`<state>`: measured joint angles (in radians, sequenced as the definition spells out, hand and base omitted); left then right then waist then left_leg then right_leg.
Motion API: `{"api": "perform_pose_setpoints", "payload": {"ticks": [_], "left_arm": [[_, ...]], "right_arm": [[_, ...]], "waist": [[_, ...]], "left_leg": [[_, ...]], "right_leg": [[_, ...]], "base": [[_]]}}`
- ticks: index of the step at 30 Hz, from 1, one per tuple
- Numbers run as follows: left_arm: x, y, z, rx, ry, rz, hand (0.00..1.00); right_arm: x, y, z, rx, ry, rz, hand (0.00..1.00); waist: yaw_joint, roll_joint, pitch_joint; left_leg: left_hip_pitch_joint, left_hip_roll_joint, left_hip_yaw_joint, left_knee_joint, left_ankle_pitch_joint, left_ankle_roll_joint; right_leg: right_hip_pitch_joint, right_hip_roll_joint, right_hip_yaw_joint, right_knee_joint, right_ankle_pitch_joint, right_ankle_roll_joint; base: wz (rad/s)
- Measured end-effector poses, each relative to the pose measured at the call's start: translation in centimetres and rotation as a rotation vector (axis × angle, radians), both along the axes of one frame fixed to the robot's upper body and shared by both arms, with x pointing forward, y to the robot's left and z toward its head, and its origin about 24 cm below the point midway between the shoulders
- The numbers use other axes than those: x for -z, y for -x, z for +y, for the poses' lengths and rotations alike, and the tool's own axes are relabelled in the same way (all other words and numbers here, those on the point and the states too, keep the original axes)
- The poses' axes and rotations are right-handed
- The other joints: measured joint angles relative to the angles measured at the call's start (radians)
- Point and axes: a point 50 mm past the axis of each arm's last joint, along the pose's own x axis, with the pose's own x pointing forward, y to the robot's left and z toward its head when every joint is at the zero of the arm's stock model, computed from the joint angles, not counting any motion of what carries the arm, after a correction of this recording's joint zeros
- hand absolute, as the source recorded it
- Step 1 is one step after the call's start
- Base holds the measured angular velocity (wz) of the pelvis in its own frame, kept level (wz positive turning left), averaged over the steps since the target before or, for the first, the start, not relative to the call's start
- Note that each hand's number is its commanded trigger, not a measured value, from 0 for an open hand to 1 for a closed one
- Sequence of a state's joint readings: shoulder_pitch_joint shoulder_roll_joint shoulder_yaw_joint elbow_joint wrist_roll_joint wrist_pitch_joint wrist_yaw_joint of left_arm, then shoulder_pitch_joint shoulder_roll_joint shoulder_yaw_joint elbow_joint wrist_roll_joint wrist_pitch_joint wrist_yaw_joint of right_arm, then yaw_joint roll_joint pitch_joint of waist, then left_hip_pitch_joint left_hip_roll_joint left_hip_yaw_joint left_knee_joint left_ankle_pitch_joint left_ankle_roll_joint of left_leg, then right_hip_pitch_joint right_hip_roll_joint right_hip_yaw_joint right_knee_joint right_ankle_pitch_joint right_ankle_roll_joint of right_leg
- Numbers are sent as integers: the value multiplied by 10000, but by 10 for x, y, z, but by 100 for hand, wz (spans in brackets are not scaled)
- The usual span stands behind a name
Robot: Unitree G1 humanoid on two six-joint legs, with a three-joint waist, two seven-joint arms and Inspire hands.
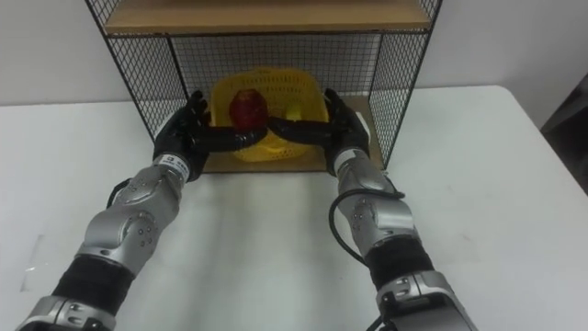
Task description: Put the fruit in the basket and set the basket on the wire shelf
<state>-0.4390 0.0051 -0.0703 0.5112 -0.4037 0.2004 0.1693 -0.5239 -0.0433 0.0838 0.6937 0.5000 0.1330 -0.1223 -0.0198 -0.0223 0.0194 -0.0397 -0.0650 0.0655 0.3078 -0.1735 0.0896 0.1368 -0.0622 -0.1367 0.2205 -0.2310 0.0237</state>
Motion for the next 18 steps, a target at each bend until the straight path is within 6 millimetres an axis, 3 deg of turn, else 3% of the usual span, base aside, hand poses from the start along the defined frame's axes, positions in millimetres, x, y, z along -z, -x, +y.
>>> {"api": "perform_pose_setpoints", "payload": {"ticks": [5, 7, 14, 18], "left_arm": [[2, 1, 10, -343, -28, 79, 0], [9, 6, 11, -387, -4, 288, 0], [16, 11, 14, -547, 139, 519, 0], [6, 12, 14, -536, 222, -7, 0]], "right_arm": [[-3, 6, -1, 71, -71, -320, 0], [-1, 12, -4, 122, -71, -406, 0], [14, 24, -25, 603, 399, 102, 0], [11, 30, -31, 604, 851, -186, 0]], "waist": [[-6, 62, -51], [-12, 148, -163], [-22, 176, -189], [-10, 153, -222]], "left_leg": [[-7, 2, -94, -2, 0, -1], [33, -1, -105, -8, 1, -3], [229, 19, -125, -49, 32, -47], [191, 33, -114, -46, 40, -54]], "right_leg": [[-29, 29, -32, 17, 4, -7], [34, 34, -34, 2, 9, -14], [199, 61, -31, 41, 19, -32], [115, 67, -32, 87, 23, -39]], "base": [[2], [0], [0], [0]]}}
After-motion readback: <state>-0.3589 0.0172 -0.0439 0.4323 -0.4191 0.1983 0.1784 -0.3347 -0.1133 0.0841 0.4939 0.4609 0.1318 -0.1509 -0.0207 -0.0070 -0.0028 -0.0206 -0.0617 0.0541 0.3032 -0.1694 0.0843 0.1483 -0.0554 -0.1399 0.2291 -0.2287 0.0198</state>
